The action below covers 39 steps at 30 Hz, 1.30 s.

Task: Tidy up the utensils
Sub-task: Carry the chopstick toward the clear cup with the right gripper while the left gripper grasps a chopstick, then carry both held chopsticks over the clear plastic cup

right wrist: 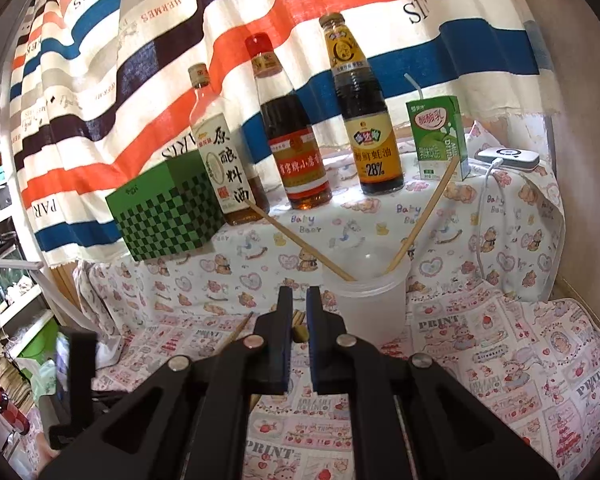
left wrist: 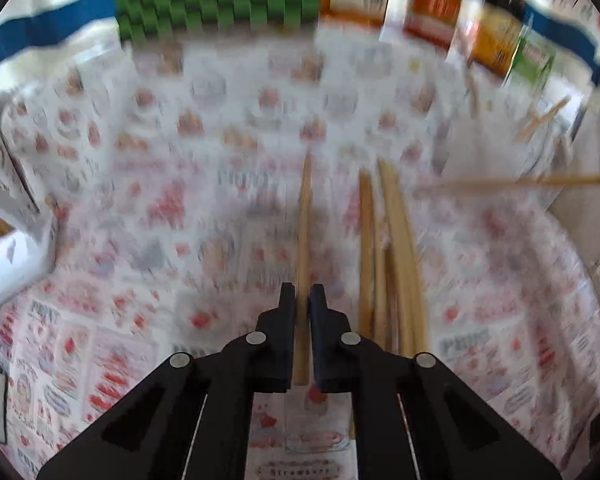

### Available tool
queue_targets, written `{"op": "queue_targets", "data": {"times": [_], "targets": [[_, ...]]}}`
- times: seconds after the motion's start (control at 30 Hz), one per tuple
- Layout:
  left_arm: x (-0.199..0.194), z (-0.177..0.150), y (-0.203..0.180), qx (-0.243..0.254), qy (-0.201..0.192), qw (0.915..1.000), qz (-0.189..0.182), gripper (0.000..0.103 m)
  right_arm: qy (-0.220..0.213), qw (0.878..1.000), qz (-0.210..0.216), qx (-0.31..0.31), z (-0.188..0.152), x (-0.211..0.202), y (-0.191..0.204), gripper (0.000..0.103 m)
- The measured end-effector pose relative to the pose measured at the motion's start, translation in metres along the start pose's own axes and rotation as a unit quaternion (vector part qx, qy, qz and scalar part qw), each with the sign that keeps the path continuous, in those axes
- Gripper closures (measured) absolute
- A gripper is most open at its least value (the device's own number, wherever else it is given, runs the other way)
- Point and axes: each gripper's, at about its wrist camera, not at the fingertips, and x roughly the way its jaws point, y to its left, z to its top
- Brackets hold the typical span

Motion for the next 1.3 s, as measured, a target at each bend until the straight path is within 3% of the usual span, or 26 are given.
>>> {"op": "queue_targets", "data": {"times": [0.17, 0.43, 0.77, 0.97, 1.13, 1.23, 1.3], "targets": [[-0.046, 0.005, 0.007, -0.02, -0.117, 0.9923, -0.035, 0.097, -0.03, 0.999, 0.017, 0.005, 0.005, -0.014, 0.0, 0.097], [-0.075, 0.007, 0.025, -0.063, -0.197, 0.976, -0.069, 0.097, -0.05, 0.998, 0.027, 0.006, 0.008, -0.025, 0.002, 0.097], [-0.099, 0.0, 0.022, -0.053, -0.261, 0.9593, -0.094, 0.097, -0.058, 0.998, 0.035, 0.006, 0.008, -0.029, 0.004, 0.097], [-0.111, 0.02, 0.011, -0.048, -0.267, 0.9571, -0.103, 0.097, -0.059, 0.998, 0.024, -0.005, 0.032, -0.04, 0.004, 0.097], [-0.137, 0.041, -0.019, -0.003, -0.285, 0.9516, -0.115, 0.097, -0.083, 0.996, 0.018, -0.013, 0.059, -0.056, 0.001, 0.097], [-0.152, 0.05, -0.044, 0.055, -0.287, 0.9429, -0.16, 0.097, -0.107, 0.994, 0.008, -0.01, 0.076, -0.065, -0.002, 0.097], [-0.16, 0.055, -0.065, 0.081, -0.297, 0.9407, -0.142, 0.097, -0.127, 0.992, -0.002, -0.01, 0.085, -0.069, -0.005, 0.097]]}}
